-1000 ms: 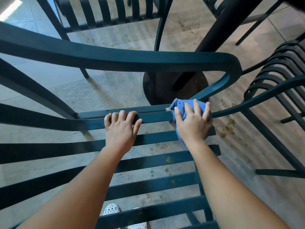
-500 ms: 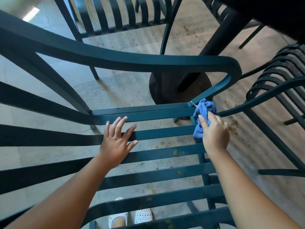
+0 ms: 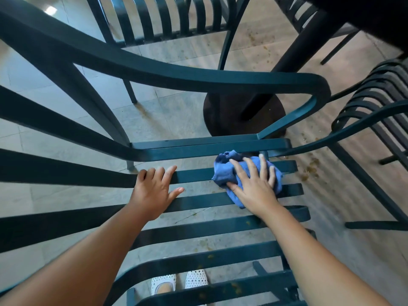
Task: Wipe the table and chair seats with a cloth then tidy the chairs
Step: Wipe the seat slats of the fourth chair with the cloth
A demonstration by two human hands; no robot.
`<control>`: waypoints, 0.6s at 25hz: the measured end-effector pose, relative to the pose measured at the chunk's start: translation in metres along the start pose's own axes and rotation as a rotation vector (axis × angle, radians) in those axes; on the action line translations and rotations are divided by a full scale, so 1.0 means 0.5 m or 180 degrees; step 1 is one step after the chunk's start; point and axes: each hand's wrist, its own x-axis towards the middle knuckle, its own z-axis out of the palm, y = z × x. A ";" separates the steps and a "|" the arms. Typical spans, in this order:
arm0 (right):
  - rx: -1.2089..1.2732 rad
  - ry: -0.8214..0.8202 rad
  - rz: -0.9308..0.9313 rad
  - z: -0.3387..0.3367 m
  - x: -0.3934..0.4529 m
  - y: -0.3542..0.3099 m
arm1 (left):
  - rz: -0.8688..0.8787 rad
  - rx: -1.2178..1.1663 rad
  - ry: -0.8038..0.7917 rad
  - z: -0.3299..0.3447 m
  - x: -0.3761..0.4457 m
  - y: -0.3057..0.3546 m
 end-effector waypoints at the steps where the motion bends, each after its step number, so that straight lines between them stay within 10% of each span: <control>1: -0.0026 0.0011 -0.0161 -0.003 0.005 -0.012 | -0.0003 -0.0056 0.0033 -0.004 0.003 0.001; 15: 0.0310 0.0001 -0.1151 0.010 0.035 -0.214 | 0.0513 -0.0001 0.0484 0.009 0.011 -0.021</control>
